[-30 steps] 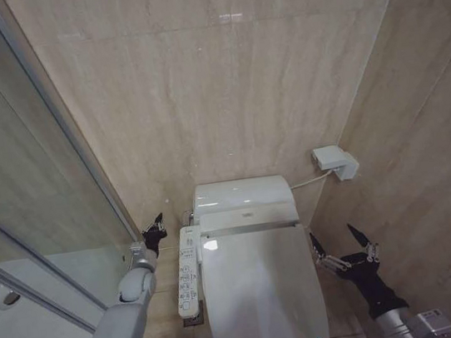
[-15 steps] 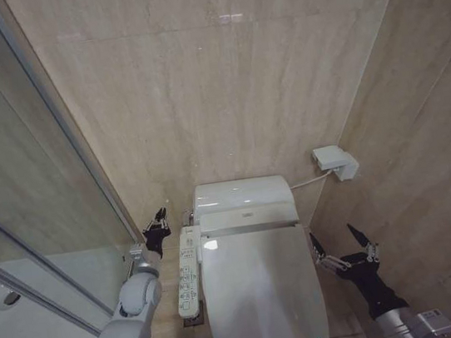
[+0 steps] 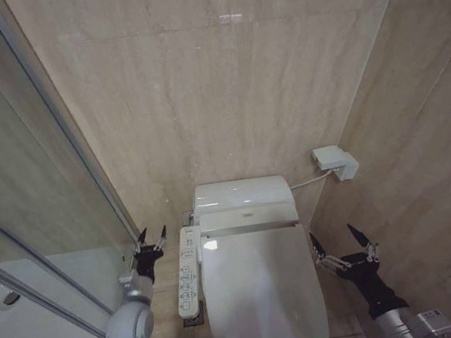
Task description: Open the toilet lid, clean the toilet bowl with a toilet brush, close the toilet lid, and flush.
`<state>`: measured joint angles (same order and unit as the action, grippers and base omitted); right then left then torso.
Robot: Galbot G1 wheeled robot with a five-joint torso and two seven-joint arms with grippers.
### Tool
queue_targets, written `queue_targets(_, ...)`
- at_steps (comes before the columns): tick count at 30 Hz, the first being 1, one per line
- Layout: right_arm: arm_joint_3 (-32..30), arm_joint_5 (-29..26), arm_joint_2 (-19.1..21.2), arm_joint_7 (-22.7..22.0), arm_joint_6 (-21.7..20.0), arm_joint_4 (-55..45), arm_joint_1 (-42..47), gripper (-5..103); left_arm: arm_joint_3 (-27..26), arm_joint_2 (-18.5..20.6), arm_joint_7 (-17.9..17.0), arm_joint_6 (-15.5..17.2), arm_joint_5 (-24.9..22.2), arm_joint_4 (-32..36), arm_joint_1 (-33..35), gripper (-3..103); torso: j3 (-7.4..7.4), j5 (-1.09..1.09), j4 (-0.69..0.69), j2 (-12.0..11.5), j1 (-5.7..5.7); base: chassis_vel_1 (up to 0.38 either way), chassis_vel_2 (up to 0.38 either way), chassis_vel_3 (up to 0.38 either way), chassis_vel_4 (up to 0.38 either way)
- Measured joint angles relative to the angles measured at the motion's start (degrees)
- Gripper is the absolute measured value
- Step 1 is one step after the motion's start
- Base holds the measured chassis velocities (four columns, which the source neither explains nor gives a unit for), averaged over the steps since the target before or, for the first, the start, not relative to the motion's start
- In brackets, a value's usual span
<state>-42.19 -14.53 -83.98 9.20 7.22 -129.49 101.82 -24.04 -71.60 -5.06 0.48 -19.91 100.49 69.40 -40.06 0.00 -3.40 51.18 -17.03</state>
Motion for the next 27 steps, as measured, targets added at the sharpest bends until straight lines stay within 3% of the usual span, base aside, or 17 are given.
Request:
queue_targets(3,0.0,0.0,0.0,0.0,0.0,0.0,0.0,100,-0.77,-0.55,0.24,0.02,0.85,2.06,2.46,57,0.0,0.01,-0.01,0.0,0.0,0.0,0.0,0.0,0.0)
queue_targets(4,-0.01,0.0,0.0,0.0,0.0,0.0,0.0,100,-1.08,-0.86,0.34,-0.04,1.38,2.99,3.56,89,0.0,0.0,0.0,0.0,0.0,0.0,0.0,0.0,0.0)
queue_targets(10,0.0,0.0,0.0,0.0,0.0,0.0,0.0,100,-1.75,-2.43,0.66,-1.12,3.7,7.78,8.72,89,0.0,0.01,-0.01,0.0,0.0,0.0,0.0,0.0,0.0)
queue_targets(11,-0.01,0.0,0.0,0.0,0.0,0.0,0.0,100,-1.75,-2.75,0.68,-1.35,4.05,8.68,9.7,100,0.0,0.01,-0.01,0.0,0.0,0.0,0.0,0.0,0.0)
queue_targets(17,0.0,0.0,0.0,0.0,0.0,0.01,0.0,100,-2.34,-4.78,0.94,-4.28,5.01,11.74,14.8,100,0.0,0.01,-0.01,0.0,0.0,0.0,0.0,0.0,0.0)
queue_targets(27,0.0,0.0,0.0,0.0,0.0,0.0,0.0,100,-3.49,-7.5,0.92,-5.19,7.16,13.83,17.7,100,-0.01,0.01,-0.01,0.0,-0.01,0.003,-0.007,-0.005,0.003)
